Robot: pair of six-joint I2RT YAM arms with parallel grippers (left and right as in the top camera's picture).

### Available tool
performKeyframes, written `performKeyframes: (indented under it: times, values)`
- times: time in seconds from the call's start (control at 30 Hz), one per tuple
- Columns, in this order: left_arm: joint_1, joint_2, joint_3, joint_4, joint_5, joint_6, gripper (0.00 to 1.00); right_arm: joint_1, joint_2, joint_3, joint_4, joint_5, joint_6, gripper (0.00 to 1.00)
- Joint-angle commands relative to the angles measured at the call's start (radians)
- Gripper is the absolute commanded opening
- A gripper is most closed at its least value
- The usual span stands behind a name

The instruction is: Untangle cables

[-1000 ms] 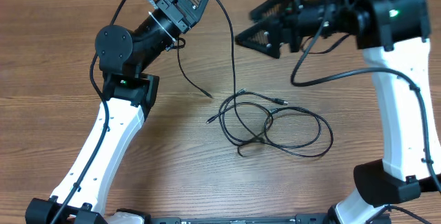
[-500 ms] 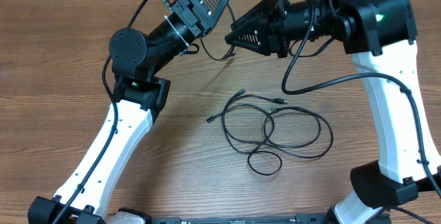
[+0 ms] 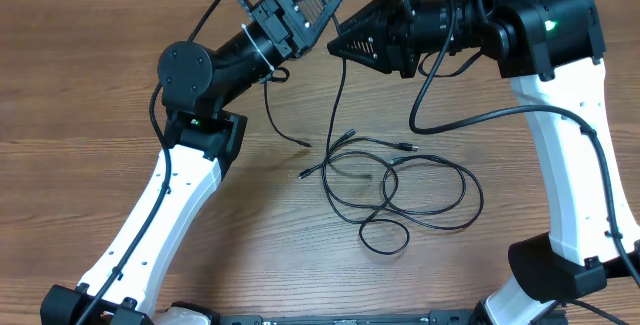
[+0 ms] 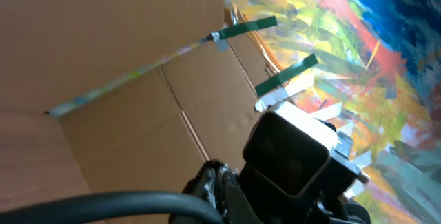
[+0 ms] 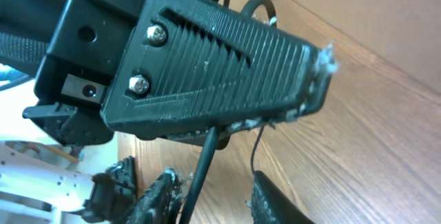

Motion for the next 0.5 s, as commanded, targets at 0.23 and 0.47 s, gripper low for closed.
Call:
performKeyframes:
  times: [0.23,0.47]
  values:
    - [-0.013,-0.008,0.015,-0.014,0.025,-0.027,0.66,-0.003,0.013,0.0,0.007,0.025,0.014,0.04]
    - [-0.013,-0.008,0.015,-0.133,0.077,0.021,1.0,-0.123,0.013,0.0,0.107,0.282,0.333,0.04]
